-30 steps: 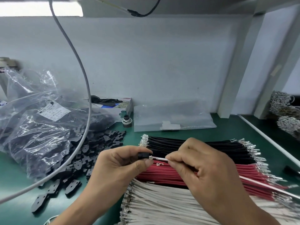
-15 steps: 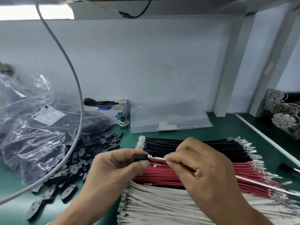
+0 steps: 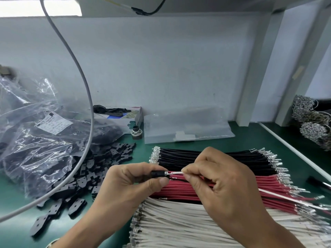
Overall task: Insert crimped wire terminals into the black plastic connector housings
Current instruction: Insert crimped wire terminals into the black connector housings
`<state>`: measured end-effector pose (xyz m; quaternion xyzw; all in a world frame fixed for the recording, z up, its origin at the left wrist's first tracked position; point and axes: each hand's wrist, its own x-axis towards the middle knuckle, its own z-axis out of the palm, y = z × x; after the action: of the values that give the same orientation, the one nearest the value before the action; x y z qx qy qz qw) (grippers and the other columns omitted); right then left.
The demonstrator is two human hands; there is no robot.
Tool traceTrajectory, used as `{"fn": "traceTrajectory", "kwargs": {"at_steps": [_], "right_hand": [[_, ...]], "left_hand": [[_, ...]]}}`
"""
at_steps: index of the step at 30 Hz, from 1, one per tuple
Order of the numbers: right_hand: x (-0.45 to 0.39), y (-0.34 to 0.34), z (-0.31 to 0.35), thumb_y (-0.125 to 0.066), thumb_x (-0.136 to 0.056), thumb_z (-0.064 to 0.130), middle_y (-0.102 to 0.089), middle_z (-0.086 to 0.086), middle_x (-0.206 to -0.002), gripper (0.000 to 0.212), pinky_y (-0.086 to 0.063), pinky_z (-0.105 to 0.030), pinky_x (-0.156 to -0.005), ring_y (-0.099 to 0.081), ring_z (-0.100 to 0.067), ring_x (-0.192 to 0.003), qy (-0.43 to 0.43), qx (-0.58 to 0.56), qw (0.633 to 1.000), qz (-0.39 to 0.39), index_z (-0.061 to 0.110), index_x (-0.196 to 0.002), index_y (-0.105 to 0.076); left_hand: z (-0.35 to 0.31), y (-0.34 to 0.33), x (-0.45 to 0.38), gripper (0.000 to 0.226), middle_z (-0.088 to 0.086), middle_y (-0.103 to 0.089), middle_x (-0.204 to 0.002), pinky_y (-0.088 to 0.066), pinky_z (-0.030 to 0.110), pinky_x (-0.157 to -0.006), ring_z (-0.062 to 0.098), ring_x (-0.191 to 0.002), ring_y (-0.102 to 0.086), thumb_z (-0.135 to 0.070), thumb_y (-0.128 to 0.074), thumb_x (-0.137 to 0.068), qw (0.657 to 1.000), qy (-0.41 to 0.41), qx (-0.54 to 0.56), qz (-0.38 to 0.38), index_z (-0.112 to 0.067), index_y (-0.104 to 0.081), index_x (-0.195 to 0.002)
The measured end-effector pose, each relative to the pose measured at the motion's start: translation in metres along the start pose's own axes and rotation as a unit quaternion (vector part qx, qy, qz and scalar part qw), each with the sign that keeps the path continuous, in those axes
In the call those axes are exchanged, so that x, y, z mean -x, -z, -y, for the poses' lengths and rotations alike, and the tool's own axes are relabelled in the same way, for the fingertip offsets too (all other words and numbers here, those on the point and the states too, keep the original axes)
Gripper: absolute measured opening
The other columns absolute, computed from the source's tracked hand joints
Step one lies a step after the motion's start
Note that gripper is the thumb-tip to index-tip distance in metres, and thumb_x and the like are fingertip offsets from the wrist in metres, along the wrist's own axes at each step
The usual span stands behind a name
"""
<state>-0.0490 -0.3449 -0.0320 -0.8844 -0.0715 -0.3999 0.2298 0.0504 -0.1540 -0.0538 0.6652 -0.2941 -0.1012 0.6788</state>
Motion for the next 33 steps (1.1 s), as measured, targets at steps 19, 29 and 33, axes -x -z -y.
{"fn": "traceTrajectory", "kwargs": {"at_steps": [19,29,33], "right_hand": [[0.005,-0.014,0.001,-0.068,-0.088,0.026,-0.058,0.014,-0.08,0.012,-0.043,-0.018,-0.063,-0.054,-0.004,-0.071,0.012,-0.036,0.999,0.025,0.019,-0.079,-0.072],[-0.004,0.013,-0.013,-0.044,-0.099,0.058,-0.061,0.024,-0.085,0.023,-0.049,-0.026,-0.063,-0.06,-0.001,-0.076,-0.04,0.094,0.994,0.039,0.043,-0.106,-0.061],[-0.023,0.05,-0.025,-0.05,-0.101,0.041,-0.057,0.017,-0.077,0.023,-0.044,-0.03,-0.059,-0.052,-0.008,-0.067,-0.021,0.131,0.986,-0.101,0.028,-0.097,-0.069]], "left_hand": [[-0.005,-0.003,0.003,0.015,0.008,-0.077,-0.083,-0.056,0.027,-0.071,0.018,-0.073,-0.068,-0.028,-0.085,-0.08,0.992,-0.072,-0.092,0.04,-0.025,-0.084,-0.095],[-0.026,0.016,-0.006,0.026,0.015,-0.077,-0.083,-0.053,0.013,-0.062,0.012,-0.071,-0.071,-0.006,-0.074,-0.078,0.995,-0.066,0.01,-0.075,-0.01,-0.08,-0.102],[-0.031,0.047,-0.006,0.041,0.009,-0.074,-0.092,-0.055,0.018,-0.074,0.008,-0.081,-0.068,0.007,-0.078,-0.082,0.974,-0.06,-0.213,-0.052,-0.018,-0.075,-0.114]]}}
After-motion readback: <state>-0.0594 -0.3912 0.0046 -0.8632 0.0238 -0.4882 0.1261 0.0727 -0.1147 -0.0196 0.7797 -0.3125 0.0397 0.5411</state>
